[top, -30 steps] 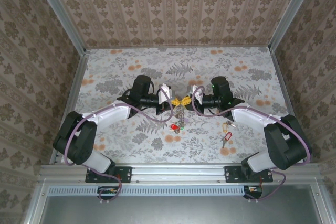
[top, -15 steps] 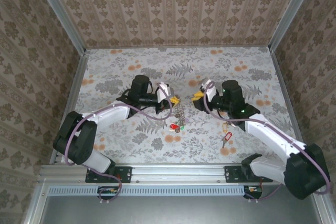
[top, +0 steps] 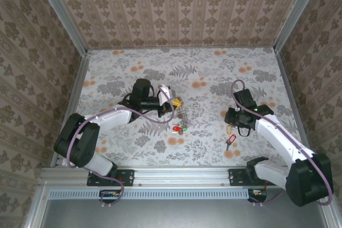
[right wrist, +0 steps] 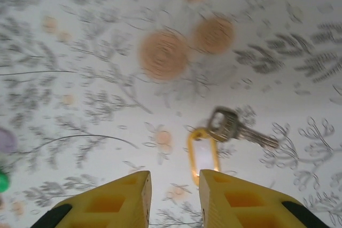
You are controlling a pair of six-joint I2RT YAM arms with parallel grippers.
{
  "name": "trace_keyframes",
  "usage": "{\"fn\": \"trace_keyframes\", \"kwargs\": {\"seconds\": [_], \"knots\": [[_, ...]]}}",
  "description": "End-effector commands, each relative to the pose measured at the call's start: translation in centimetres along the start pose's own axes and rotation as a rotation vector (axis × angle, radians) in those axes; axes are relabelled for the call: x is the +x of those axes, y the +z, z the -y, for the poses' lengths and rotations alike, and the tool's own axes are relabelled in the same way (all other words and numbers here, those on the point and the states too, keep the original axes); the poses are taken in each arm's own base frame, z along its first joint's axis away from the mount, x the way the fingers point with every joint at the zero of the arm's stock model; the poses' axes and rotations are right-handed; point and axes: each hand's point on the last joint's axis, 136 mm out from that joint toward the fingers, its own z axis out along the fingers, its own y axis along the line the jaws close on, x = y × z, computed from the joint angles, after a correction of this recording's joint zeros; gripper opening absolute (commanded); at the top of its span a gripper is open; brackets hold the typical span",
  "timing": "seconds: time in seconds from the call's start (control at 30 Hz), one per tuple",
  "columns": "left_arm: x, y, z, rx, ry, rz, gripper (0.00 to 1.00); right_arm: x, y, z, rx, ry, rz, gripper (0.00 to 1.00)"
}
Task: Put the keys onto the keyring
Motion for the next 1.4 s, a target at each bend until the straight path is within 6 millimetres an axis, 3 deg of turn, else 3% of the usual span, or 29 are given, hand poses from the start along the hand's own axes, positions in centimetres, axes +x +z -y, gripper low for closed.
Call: {"fn": "trace_keyframes", "kwargs": {"seconds": [0.0,0.2,0.67,0.9,1.17,1.37], "knots": [[-2.0,-0.7,0.2,0.005,0.042,0.055,0.00,1.5,1.6,1.3,0.059,0.061,-0.075,0.31],[-1.9,-0.9,0.5,0.009,0.042,0.048,0.00,0.2,2.7,1.8,0.125,0.065,-0.055,0.34],[-1.9,-0.7,0.5,0.021,0.043,0.046,0.00,-0.4,5.0,1.3,0.130,0.067,-0.071,0.33],[-1.9,-0.8,0.4,0.018,0.047,0.044,0.00,0.4,5.8,1.7,0.159,0.061,-0.119,0.30],[-1.9,-0.7,0.3,0.020,0.047,0.042,0.00,0.0,5.5,1.7,0.171,0.030,-0.102,0.13],[-1.8,-0.8,0.2,0.018,0.044,0.041,0.00,0.1,5.6,-1.0,0.132,-0.131,-0.127,0.08]]}}
